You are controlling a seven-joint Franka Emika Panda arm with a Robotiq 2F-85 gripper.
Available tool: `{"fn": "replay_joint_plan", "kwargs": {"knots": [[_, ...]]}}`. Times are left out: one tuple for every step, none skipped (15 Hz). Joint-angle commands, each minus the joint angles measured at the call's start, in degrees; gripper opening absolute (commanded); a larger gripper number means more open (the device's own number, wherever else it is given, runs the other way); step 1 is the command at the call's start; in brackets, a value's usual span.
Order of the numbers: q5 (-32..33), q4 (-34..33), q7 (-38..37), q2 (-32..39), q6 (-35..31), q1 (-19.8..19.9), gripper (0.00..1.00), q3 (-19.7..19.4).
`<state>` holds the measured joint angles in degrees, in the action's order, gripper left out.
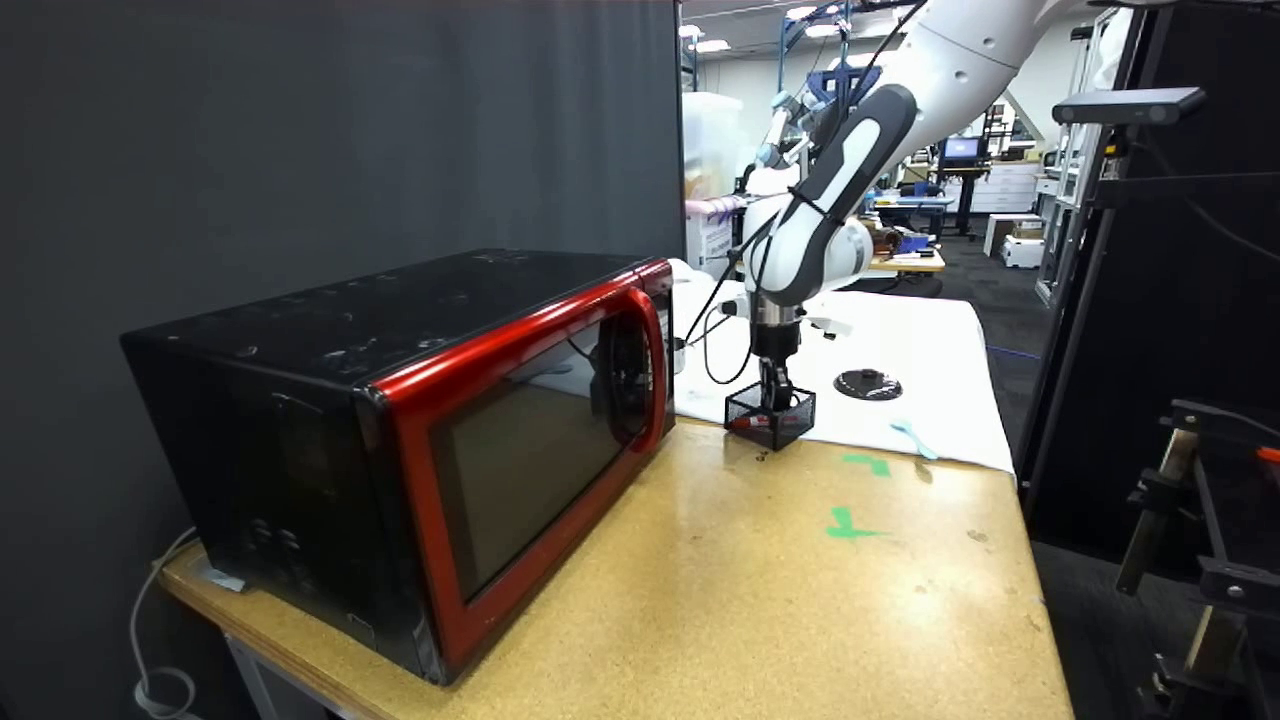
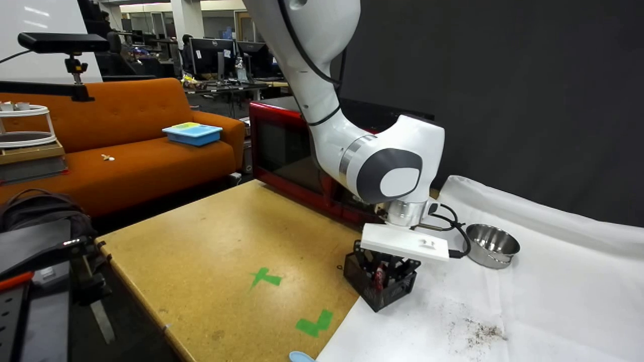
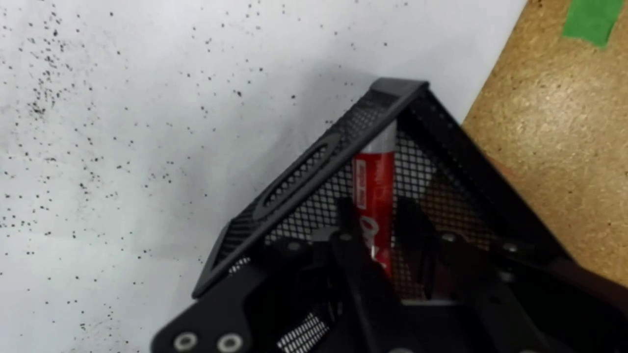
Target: Remove the marker from the box and put it on the table
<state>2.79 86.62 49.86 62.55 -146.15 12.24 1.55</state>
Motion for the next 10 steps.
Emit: {"fn": "replay_joint_plan", "kwargs": {"knots": [[1.5,-3.7,-1.0,2.1,2.9,0.4,0.01,0.5],[1.5,-3.9,-1.0,2.0,3.1,0.3,0.03,0.5],[1.5,-4.0,-0.9,1.9,3.4,0.3,0.05,0.6],[1.4,-3.7,-0.8,1.4,3.3,0.4,0.05,0.7],[1.4,-3.4,-0.7,0.8,3.4,0.4,0.05,0.9],[1.3,-2.5,-0.8,-0.2,3.2,0.3,0.05,0.9],[1.3,-1.8,-0.9,-1.1,3.0,0.3,0.05,1.1],[1.3,-0.8,-1.0,-2.3,2.8,0.2,0.05,1.1],[1.3,-0.2,-1.0,-3.3,2.8,0.1,0.05,1.2],[1.4,0.7,-1.5,-4.6,2.5,-0.1,0.05,1.0]]}}
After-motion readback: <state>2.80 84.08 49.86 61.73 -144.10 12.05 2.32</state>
